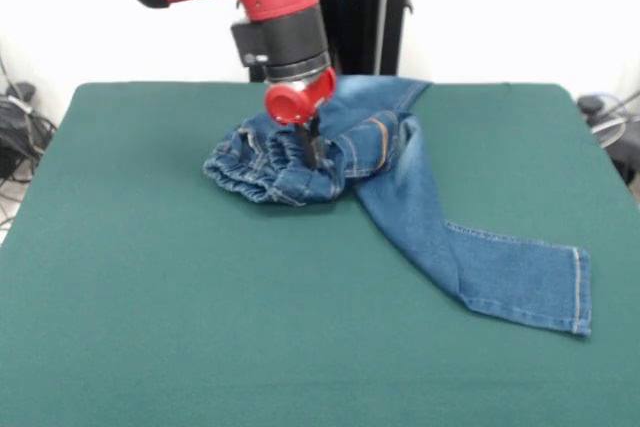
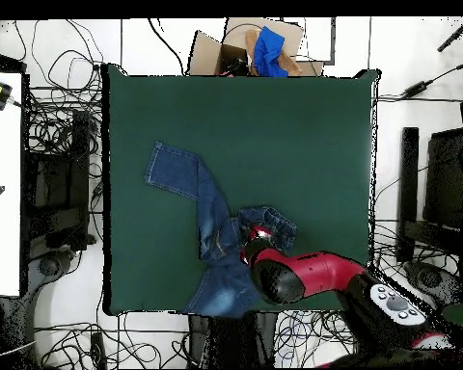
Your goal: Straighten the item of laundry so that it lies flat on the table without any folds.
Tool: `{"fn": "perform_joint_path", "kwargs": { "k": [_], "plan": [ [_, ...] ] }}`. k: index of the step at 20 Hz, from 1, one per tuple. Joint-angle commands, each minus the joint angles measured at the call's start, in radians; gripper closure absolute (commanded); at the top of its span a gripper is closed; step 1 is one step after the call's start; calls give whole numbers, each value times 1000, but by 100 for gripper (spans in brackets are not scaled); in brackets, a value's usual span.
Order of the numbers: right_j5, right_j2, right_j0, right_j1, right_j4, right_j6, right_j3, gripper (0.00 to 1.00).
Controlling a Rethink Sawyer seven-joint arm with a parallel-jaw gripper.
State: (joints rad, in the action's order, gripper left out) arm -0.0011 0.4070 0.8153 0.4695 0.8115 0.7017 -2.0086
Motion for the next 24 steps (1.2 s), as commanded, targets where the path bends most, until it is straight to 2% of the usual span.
{"fn": "perform_joint_path", "kwargs": {
  "k": [1,10,19,24],
  "plan": [
    [-43,-69,-184,54,-144,337,-16,100],
    [-108,-128,-260,73,-226,356,-63,100],
    [-124,-148,-249,40,-247,326,-63,100],
    [-85,-146,-269,111,-287,331,-101,100]
  ]
}}
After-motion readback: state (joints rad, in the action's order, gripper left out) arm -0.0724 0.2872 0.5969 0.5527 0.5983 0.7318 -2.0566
